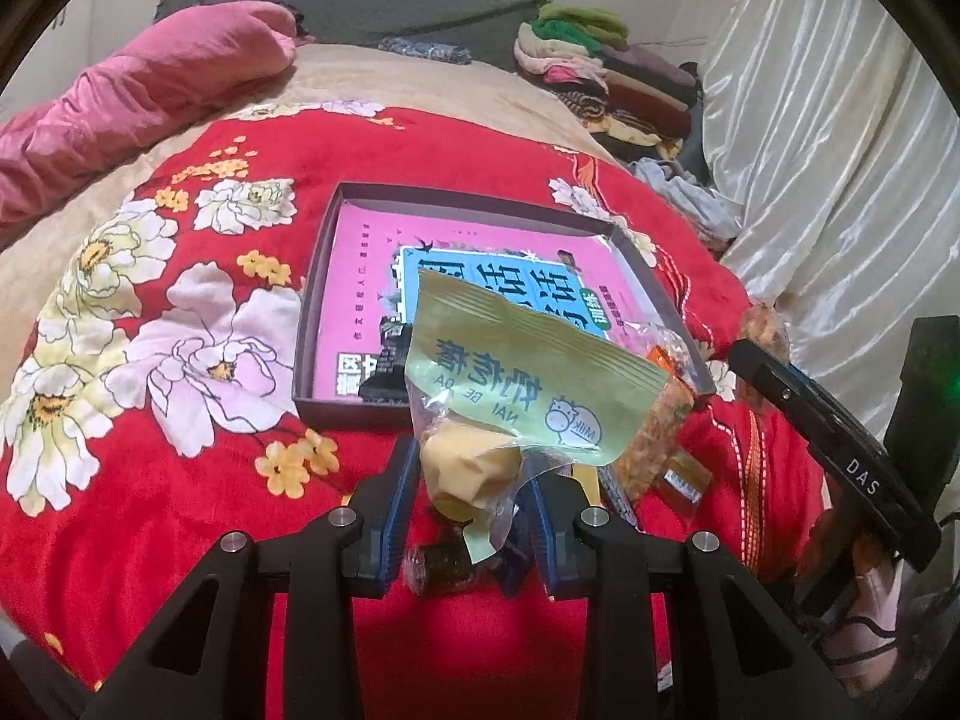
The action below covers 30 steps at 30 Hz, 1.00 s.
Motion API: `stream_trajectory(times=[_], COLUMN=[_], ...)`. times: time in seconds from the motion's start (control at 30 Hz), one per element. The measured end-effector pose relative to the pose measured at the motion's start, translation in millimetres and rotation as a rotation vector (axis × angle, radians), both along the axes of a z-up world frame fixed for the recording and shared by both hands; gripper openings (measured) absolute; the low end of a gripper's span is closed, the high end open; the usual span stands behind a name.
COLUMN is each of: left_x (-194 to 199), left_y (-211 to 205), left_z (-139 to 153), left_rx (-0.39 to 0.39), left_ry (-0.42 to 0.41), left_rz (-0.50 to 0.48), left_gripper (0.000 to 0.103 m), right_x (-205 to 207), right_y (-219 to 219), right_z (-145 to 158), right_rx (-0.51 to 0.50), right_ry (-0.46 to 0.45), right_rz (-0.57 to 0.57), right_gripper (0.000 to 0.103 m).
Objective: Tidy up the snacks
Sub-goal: 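Lift both held bags and carry them over the tray with both tools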
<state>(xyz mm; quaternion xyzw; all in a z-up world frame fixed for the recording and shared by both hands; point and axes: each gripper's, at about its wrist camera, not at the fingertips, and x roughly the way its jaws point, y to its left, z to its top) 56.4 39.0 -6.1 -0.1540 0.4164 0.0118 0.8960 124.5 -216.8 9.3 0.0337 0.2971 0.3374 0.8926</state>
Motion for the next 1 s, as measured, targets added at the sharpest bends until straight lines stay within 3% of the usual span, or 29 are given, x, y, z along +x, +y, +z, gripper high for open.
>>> stream_trajectory(times=[1.0], left_x=[49], left_y=[-6], left_z=[5], left_rx=[0.008], left_ry=[-0.029], left_rz=[0.011], left_gripper=[0.035], right_x=[29], right_y=[2], right_z=[2], right_rx=[0.053], right_ry=[-0.004], right_rz=[-0.016], right_gripper=[0.043])
